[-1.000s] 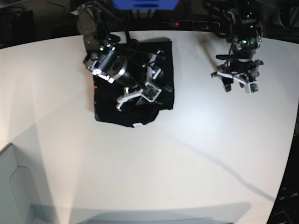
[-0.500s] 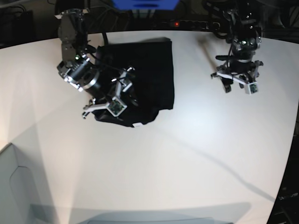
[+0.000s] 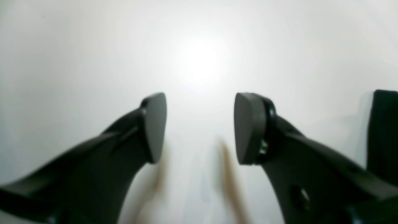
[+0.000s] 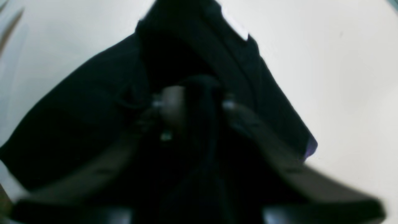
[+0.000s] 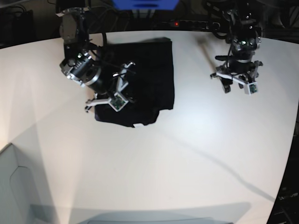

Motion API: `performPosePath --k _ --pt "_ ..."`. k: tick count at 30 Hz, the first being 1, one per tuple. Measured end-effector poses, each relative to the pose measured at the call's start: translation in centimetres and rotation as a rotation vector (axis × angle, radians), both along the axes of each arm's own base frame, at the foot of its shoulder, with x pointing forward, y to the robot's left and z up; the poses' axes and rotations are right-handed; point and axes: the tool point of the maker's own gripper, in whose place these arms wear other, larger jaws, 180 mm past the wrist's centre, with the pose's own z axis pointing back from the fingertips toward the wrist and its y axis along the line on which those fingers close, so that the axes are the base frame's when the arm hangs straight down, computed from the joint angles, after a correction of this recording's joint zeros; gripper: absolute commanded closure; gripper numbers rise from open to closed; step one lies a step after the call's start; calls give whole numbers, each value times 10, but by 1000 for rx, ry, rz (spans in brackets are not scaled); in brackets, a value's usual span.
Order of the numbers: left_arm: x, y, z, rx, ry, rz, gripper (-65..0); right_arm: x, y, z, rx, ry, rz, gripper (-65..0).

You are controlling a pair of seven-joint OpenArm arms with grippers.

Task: Fold the T-shirt properly
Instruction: 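Lay the folded end down with the right gripper and press it flat, then grasp the edges of the folded bundle with both grippers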

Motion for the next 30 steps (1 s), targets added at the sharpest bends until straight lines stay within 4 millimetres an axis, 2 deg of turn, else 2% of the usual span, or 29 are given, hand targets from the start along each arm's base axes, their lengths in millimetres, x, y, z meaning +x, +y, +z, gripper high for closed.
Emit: performPosePath --k 1,5,8,11,16,19,23,27,30 --pt "0 0 0 0 -1 0 -337 -1 1 -1 0 2 1 -1" --pt "0 0 0 0 0 0 -337 -8 0 -3 2 12 -1 0" --pt "0 0 0 -1 -1 1 -337 -18 4 6 10 -5 11 0" --pt "4 -7 0 -54 -8 -2 -337 -35 28 11 45 -2 76 0" --pt "8 -15 1 -119 -30 -4 -337 -84 71 0 89 84 215 0" --pt "10 -16 2 -117 -32 -10 -337 -103 88 0 103 104 280 0" --pt "13 -17 -2 -122 -28 -15 -337 -137 102 -7 64 125 431 0" --pt "10 -17 -8 -131 -9 -10 -337 -141 101 -8 55 115 462 0" --pt "14 -17 -6 -131 -22 -10 -337 -141 100 -11 47 121 464 0"
